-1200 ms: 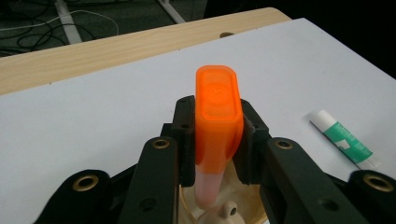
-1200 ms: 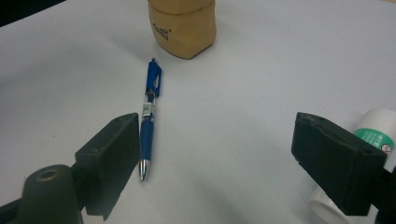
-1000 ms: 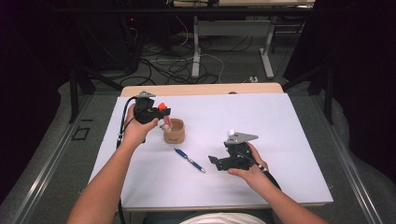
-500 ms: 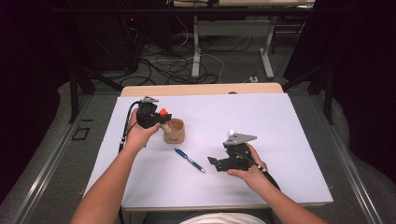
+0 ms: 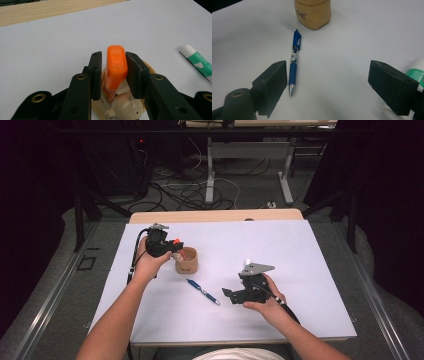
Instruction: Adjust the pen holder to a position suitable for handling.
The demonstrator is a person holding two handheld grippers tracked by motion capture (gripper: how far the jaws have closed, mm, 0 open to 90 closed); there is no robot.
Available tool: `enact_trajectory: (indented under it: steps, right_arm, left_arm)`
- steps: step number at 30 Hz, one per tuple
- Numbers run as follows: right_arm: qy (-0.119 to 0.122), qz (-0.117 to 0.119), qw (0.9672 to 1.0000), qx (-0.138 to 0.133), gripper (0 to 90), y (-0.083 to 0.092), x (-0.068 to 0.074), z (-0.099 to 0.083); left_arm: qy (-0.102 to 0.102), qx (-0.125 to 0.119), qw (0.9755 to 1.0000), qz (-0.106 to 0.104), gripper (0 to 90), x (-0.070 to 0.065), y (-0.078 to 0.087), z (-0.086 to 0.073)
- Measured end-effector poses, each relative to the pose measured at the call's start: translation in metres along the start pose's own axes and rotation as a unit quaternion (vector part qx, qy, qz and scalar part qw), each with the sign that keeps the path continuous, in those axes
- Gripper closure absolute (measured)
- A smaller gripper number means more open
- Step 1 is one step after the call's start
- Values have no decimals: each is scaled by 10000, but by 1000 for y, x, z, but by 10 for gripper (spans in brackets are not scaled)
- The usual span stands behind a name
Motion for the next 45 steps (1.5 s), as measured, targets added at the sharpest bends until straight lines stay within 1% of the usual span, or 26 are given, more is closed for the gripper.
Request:
enact_trajectory:
  steps: [1,6,8,9,12,16,17,18,20,22,25,27,29,30,31,32,33,34,35,37,39,40,41,43,44,45]
  right_arm:
    - [-24,-9,10000,2,154,0,0,0]
    - [-10,-16,10000,-17,154,0,0,0]
    - [-4,-11,10000,-21,154,0,0,0]
    - [-20,-21,10000,-16,154,0,0,0]
    - [-29,-19,10000,-23,154,1,0,1]
    - [-18,-11,10000,-57,154,1,0,2]
    - [-13,-24,10000,9,154,2,-1,1]
    - [-19,-29,10000,-21,154,2,-1,2]
    - [-21,-35,10000,-51,154,1,-1,2]
    - [-39,-45,10000,-45,154,2,-1,2]
    - [-25,-62,10000,-67,154,2,-3,2]
    - [-37,-80,10000,-48,154,2,-4,3]
    - [-65,-109,9999,-62,153,3,-6,4]
    - [-70,-118,9999,-74,153,4,-7,4]
    - [-105,-133,9998,-88,152,4,-7,5]
    - [-115,-161,9998,-93,152,5,-9,6]
    - [-119,-178,9997,-129,152,5,-10,7]
    - [-155,-193,9996,-110,152,6,-12,8]
    - [-206,-193,9996,-100,153,7,-13,9]
    - [-313,-239,9991,-125,153,8,-17,12]
    - [-463,-268,9985,-132,153,10,-21,14]
    - [-513,-333,9981,-98,153,11,-24,15]
    - [-604,-364,9975,-95,153,12,-27,17]
    - [-697,-389,9967,-113,157,13,-33,20]
    - [-744,-397,9964,-46,158,13,-36,21]
    - [-784,-421,9960,-51,158,13,-39,22]
  left_arm:
    - [100,15,9999,-13,655,-1,1,0]
    - [196,-140,9997,-2,596,-1,4,3]
    - [166,-213,9996,33,577,0,5,5]
    - [209,-235,9995,31,570,0,6,6]
    - [193,-358,9991,124,543,1,8,7]
    - [280,-487,9983,154,512,1,13,10]
    - [288,-513,9981,167,505,1,14,11]
    - [342,-581,9976,180,497,0,15,12]
    - [367,-663,9969,188,494,0,18,14]
    - [465,-822,9954,178,491,0,21,16]
    - [529,-904,9943,189,480,0,25,16]
    - [615,-1022,9926,208,473,-1,28,16]
    - [681,-1045,9920,172,467,-1,32,16]
    - [721,-1105,9911,152,458,-2,33,16]
    - [747,-1070,9914,112,446,-3,35,16]
    - [756,-1171,9902,123,438,-3,36,16]
    - [703,-1151,9908,97,426,-4,38,16]
    - [731,-1140,9908,60,413,-6,40,16]
    - [790,-1190,9897,46,399,-8,41,17]
    - [762,-1299,9886,39,361,-10,45,17]
    - [807,-1367,9873,-14,350,-13,49,17]
    - [813,-1404,9868,-15,342,-15,50,17]
    - [754,-1423,9869,-4,334,-16,52,16]
    - [703,-1517,9859,1,318,-19,55,16]
    - [683,-1501,9863,-24,308,-20,56,15]
    - [680,-1516,9861,-33,304,-22,57,14]
Point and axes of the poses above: each handheld gripper's, and its own axes: y roughly backward along the jaws, z roughly out of its top, x roughly to its left, the point moved 6 cm from there along -y, roughly forward along the jaws, and after that the axes turned 12 degrees about -x, right-handed, at the moved point
